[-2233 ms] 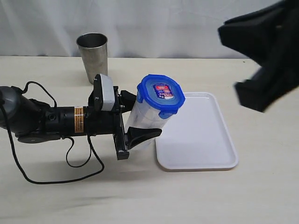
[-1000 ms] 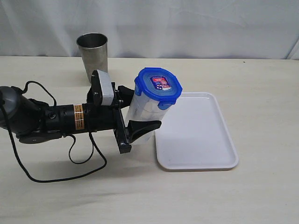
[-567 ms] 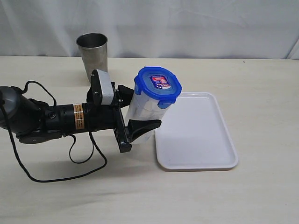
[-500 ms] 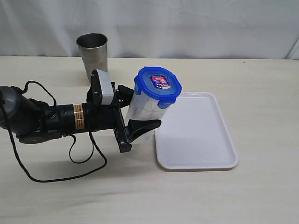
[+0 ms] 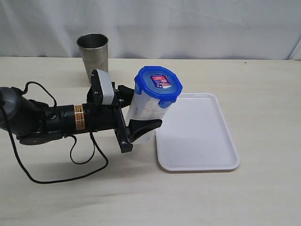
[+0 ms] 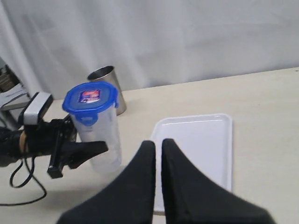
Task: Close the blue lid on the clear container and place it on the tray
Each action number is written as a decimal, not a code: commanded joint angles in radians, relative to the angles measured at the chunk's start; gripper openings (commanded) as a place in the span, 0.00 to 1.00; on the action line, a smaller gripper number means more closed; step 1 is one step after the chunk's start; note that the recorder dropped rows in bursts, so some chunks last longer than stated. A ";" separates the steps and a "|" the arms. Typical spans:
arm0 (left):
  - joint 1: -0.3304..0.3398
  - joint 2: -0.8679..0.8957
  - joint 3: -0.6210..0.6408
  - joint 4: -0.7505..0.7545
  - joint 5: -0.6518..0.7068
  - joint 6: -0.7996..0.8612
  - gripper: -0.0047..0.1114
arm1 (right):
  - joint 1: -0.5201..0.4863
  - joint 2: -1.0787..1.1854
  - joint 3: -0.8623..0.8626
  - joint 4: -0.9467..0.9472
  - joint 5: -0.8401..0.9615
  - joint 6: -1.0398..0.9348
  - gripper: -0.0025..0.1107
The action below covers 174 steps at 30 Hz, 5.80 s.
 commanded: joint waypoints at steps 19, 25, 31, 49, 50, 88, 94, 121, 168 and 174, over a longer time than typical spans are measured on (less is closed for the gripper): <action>-0.002 -0.007 -0.004 -0.031 -0.034 0.002 0.04 | -0.393 -0.002 0.005 0.193 -0.028 0.003 0.06; -0.002 -0.007 -0.004 -0.023 -0.034 0.002 0.04 | -0.392 -0.002 0.005 0.197 -0.017 0.003 0.06; -0.002 -0.007 -0.004 -0.031 -0.034 0.002 0.04 | -0.392 -0.002 0.047 0.206 -0.219 -0.012 0.06; -0.002 -0.007 -0.004 -0.033 -0.034 0.002 0.04 | -0.392 -0.002 0.370 -0.187 -0.651 -0.030 0.06; -0.002 -0.007 -0.004 -0.033 -0.034 0.002 0.04 | -0.392 -0.002 0.370 -0.223 -0.653 -0.030 0.06; -0.014 -0.007 -0.117 -0.041 -0.017 0.127 0.04 | -0.392 -0.002 0.370 -0.233 -0.274 -0.030 0.06; -0.099 -0.007 -0.288 -0.041 0.375 0.262 0.04 | -0.392 -0.002 0.370 -0.233 -0.274 -0.030 0.06; -0.272 0.000 -0.459 -0.040 0.889 1.419 0.04 | -0.392 -0.002 0.370 -0.233 -0.274 -0.030 0.06; -0.300 0.051 -0.459 -0.048 0.279 -0.149 0.04 | -0.392 -0.002 0.370 -0.233 -0.274 -0.030 0.06; -0.298 0.176 -0.498 -0.048 0.216 -0.250 0.04 | -0.392 -0.002 0.370 -0.233 -0.274 -0.030 0.06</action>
